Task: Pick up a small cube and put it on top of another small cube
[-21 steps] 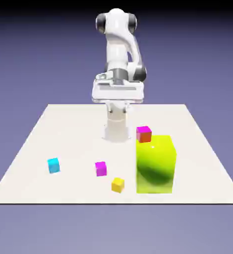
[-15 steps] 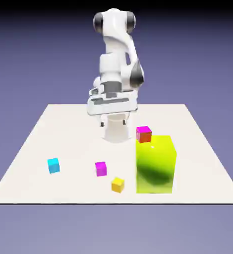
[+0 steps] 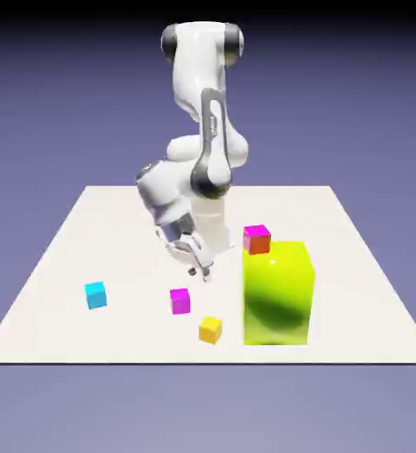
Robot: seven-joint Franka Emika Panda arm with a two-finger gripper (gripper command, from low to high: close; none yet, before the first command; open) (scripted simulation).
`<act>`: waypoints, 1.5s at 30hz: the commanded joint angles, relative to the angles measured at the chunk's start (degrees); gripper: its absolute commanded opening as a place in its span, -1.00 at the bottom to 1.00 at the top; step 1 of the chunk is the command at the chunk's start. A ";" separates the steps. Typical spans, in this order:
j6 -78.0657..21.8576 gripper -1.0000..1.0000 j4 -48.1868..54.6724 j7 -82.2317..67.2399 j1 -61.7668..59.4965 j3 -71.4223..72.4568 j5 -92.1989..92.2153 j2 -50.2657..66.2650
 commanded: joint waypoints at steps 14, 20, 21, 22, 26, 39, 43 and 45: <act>-20.19 0.00 6.91 10.97 9.21 -15.03 34.87 21.30; -21.21 0.00 10.94 7.81 8.93 -10.08 43.31 29.68; -21.44 0.00 11.94 7.01 8.85 -8.83 45.38 31.75; -21.44 -1.00 11.94 7.01 8.85 -8.83 45.39 31.75; -20.74 -1.00 8.94 9.41 9.09 -12.59 39.16 25.53; -44.36 -1.00 27.21 -2.41 -13.60 -23.64 8.03 33.31; -53.12 -1.00 34.57 -7.29 -21.90 -26.75 -1.77 37.64; -57.50 -1.00 38.26 -9.74 -26.06 -28.31 -6.68 39.81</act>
